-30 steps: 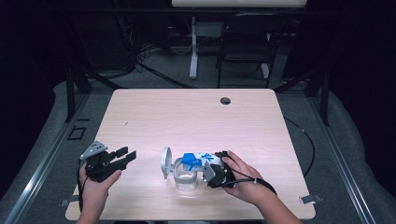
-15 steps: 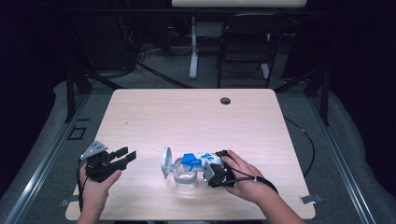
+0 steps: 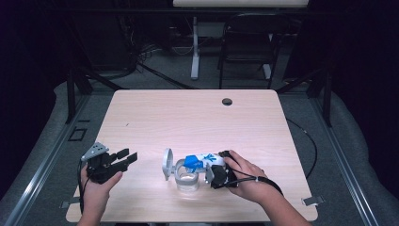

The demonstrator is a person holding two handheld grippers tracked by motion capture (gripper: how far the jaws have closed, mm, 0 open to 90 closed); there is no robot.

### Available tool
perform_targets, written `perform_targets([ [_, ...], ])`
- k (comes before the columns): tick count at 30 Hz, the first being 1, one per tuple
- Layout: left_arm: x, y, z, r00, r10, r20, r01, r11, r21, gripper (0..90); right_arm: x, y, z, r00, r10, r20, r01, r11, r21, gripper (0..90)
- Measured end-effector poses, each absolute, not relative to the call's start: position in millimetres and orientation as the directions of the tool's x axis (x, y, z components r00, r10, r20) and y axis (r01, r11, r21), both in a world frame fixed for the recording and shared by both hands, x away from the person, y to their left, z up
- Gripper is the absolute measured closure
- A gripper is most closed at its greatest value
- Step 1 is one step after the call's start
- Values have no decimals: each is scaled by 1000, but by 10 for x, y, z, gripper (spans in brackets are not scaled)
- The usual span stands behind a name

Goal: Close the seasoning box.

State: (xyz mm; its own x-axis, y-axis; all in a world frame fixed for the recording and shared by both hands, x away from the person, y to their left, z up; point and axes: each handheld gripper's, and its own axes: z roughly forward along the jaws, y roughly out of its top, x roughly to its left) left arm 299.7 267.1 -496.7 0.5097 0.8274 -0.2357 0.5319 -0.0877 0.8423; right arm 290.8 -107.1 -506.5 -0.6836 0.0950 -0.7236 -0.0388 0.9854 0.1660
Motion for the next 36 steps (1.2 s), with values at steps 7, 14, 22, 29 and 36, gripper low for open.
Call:
perform_targets([
  [7, 2998, 2669, -4968, 510, 827, -235, 532, -89, 842, 548, 2902, -1065, -5064, -677, 96, -730, -33, 986, 161, 416],
  [14, 2997, 2674, -4968, 508, 829, -236, 529, -84, 845, 548, 2904, -1065, -5071, -669, 82, -739, -33, 990, 140, 417],
  [22, 2999, 2677, -4969, 508, 829, -236, 530, -84, 844, 548, 2907, -1053, -5063, -657, 51, -752, -43, 993, 105, 417],
  [29, 3001, 2689, -4970, 503, 831, -238, 528, -77, 846, 548, 2908, -1041, -5054, -657, 43, -753, -33, 996, 86, 417],
  [36, 3002, 2692, -4971, 503, 830, -239, 527, -75, 847, 548, 2915, -1033, -5047, -658, 33, -752, -29, 997, 69, 417],
])
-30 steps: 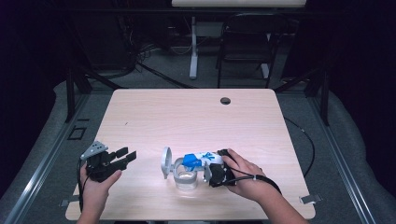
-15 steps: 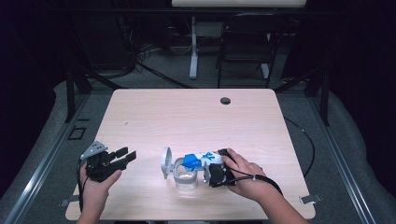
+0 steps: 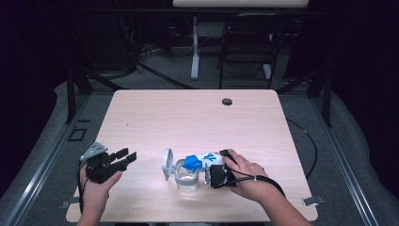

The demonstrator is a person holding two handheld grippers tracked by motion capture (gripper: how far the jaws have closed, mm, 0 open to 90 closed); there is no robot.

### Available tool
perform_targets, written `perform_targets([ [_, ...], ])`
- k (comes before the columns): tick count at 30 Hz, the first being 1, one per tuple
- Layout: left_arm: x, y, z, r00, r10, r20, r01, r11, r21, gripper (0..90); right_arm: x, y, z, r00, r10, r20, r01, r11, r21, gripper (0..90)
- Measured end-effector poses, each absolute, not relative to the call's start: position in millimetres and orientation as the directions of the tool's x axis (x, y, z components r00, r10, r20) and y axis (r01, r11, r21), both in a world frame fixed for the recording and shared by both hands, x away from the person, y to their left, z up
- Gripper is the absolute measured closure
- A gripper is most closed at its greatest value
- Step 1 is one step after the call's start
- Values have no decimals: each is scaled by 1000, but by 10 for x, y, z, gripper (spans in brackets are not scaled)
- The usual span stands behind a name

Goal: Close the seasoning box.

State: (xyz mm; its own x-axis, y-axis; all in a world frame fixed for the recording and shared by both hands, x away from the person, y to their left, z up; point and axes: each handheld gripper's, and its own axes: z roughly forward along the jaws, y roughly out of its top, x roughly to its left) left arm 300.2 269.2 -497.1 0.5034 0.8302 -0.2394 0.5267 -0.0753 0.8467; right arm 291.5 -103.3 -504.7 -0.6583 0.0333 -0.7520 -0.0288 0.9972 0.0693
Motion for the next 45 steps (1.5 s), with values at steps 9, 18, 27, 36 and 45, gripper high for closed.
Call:
perform_targets([
  [9, 3002, 2702, -4972, 500, 832, -240, 530, -75, 845, 548, 2925, -1033, -5061, -656, 35, -754, -25, 997, 69, 417],
  [18, 3007, 2694, -4987, 500, 832, -239, 533, -78, 843, 548, 2938, -1027, -5051, -650, 16, -760, -24, 999, 41, 419],
  [27, 3009, 2673, -4999, 504, 831, -236, 536, -86, 840, 548, 2936, -1016, -5034, -636, -19, -771, -35, 999, 4, 419],
  [36, 3013, 2660, -5004, 505, 832, -229, 541, -98, 835, 547, 2934, -1015, -5020, -632, -37, -774, -30, 999, -24, 420],
  [45, 3009, 2637, -4998, 501, 842, -200, 535, -120, 836, 522, 2933, -1004, -5013, -624, -54, -779, -34, 999, -41, 420],
])
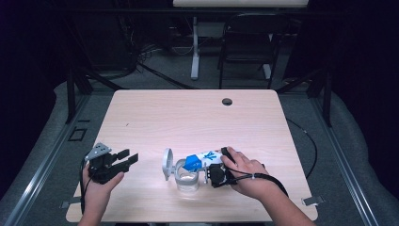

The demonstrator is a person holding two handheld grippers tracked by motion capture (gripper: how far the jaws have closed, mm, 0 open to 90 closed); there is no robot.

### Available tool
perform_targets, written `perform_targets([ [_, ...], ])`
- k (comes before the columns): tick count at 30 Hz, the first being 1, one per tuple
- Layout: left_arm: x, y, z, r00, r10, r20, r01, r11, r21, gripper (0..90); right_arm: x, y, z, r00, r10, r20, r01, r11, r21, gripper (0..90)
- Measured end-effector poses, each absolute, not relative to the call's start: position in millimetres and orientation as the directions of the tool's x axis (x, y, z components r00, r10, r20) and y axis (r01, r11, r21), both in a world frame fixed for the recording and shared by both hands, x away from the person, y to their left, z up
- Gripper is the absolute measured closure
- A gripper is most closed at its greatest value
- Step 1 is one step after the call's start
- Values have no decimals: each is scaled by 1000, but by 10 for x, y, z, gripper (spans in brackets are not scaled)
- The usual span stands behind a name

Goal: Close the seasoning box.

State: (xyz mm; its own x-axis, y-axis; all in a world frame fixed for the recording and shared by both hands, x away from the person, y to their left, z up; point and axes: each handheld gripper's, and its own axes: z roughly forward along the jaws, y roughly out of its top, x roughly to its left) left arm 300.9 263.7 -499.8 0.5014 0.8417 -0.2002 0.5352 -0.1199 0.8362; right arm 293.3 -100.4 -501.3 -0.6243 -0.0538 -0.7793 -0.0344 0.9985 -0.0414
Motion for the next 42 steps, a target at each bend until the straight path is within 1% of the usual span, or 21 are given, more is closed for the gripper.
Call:
perform_targets([
  [6, 3012, 2637, -5000, 495, 849, -184, 524, -123, 843, 458, 2924, -996, -5006, -618, -66, -784, -34, 998, -57, 421],
  [7, 3012, 2637, -5001, 496, 849, -181, 525, -128, 841, 455, 2919, -991, -4995, -614, -78, -785, -34, 997, -73, 421],
  [8, 3014, 2634, -5003, 496, 849, -180, 526, -129, 841, 453, 2921, -995, -5006, -615, -72, -785, -41, 997, -60, 421],
  [10, 3016, 2630, -5006, 496, 849, -180, 528, -130, 839, 452, 2905, -983, -4990, -605, -93, -791, -39, 995, -87, 421],
  [12, 3017, 2630, -5006, 496, 850, -179, 529, -133, 838, 452, 2900, -984, -5000, -605, -90, -791, -46, 996, -78, 421],
  [14, 3016, 2632, -5006, 495, 850, -179, 529, -132, 838, 452, 2897, -980, -4990, -598, -105, -794, -51, 994, -94, 421],
  [15, 3016, 2633, -5006, 495, 850, -179, 530, -132, 838, 452, 2901, -985, -5001, -596, -101, -796, -59, 995, -81, 421],
  [18, 3016, 2637, -5006, 492, 852, -179, 530, -130, 838, 452, 2893, -980, -4997, -590, -111, -800, -64, 994, -91, 421],
  [19, 3017, 2637, -5006, 492, 852, -179, 530, -130, 838, 452, 2886, -971, -4983, -584, -127, -801, -61, 992, -112, 421],
  [20, 3017, 2637, -5006, 492, 852, -179, 530, -130, 838, 452, 2888, -973, -4993, -585, -122, -802, -67, 993, -102, 421],
  [23, 3017, 2636, -5007, 492, 852, -180, 530, -130, 838, 452, 2883, -965, -4989, -579, -132, -805, -72, 991, -111, 421],
  [24, 3017, 2636, -5007, 492, 852, -179, 530, -130, 838, 452, 2876, -957, -4974, -576, -144, -804, -66, 989, -131, 422],
  [31, 3017, 2643, -5007, 490, 853, -182, 530, -126, 838, 452, 2872, -952, -4979, -568, -154, -809, -76, 988, -135, 423],
  [38, 3018, 2646, -5008, 489, 853, -183, 531, -125, 838, 452, 2868, -935, -4968, -557, -178, -811, -81, 984, -160, 423],
  [39, 3018, 2647, -5008, 489, 853, -183, 531, -125, 838, 452, 2864, -928, -4958, -552, -188, -812, -78, 982, -174, 423],
  [40, 3018, 2647, -5008, 487, 854, -183, 530, -123, 839, 452, 2868, -932, -4971, -556, -177, -812, -83, 984, -158, 423],
  [42, 3016, 2650, -5006, 486, 855, -184, 531, -122, 838, 452, 2867, -930, -4969, -556, -179, -812, -86, 984, -159, 423],
])
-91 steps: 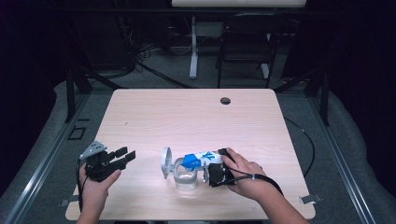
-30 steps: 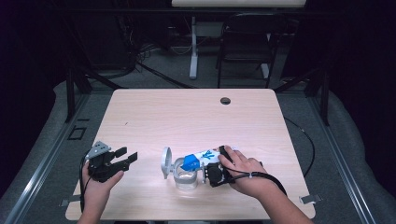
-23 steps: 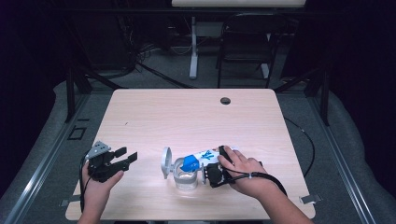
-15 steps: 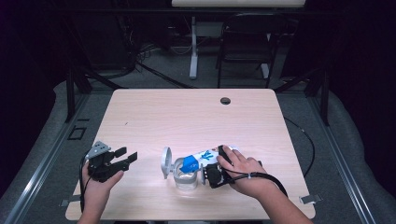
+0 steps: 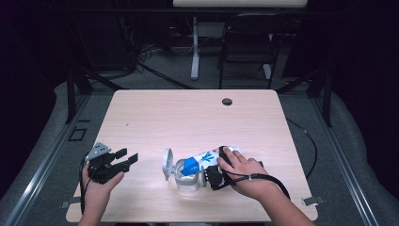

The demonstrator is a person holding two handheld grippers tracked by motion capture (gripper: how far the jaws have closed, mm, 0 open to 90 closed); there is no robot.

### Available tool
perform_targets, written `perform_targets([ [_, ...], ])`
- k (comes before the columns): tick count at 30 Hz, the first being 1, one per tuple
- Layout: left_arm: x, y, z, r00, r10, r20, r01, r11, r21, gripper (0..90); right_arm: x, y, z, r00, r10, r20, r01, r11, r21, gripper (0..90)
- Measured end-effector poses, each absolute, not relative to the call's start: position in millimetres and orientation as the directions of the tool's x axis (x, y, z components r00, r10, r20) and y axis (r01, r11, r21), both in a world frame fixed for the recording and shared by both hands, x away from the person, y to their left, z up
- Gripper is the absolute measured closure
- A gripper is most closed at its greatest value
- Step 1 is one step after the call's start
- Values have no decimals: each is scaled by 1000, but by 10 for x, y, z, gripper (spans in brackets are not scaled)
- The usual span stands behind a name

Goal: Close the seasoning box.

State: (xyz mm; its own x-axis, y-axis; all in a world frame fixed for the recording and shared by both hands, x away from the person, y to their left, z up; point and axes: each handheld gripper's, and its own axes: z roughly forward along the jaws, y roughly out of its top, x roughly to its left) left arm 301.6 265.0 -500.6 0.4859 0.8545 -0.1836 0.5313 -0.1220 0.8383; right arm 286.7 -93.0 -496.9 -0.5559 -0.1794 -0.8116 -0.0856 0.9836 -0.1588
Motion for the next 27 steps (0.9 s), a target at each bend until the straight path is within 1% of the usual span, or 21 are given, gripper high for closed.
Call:
perform_targets([
  [3, 3016, 2652, -5004, 488, 853, -185, 533, -123, 837, 452, 2857, -913, -4947, -556, -196, -808, -82, 980, -181, 423],
  [14, 3010, 2656, -5001, 487, 853, -188, 533, -119, 838, 453, 2857, -895, -4949, -544, -207, -813, -97, 978, -184, 426],
  [19, 3012, 2654, -5005, 488, 853, -187, 534, -121, 837, 452, 2853, -887, -4942, -534, -223, -815, -100, 975, -201, 426],
  [20, 3013, 2649, -5008, 484, 854, -190, 533, -116, 838, 452, 2848, -879, -4928, -530, -235, -815, -96, 971, -218, 427],
  [27, 3016, 2647, -5015, 484, 854, -190, 534, -117, 837, 453, 2855, -876, -4936, -522, -243, -818, -112, 970, -217, 428],
])
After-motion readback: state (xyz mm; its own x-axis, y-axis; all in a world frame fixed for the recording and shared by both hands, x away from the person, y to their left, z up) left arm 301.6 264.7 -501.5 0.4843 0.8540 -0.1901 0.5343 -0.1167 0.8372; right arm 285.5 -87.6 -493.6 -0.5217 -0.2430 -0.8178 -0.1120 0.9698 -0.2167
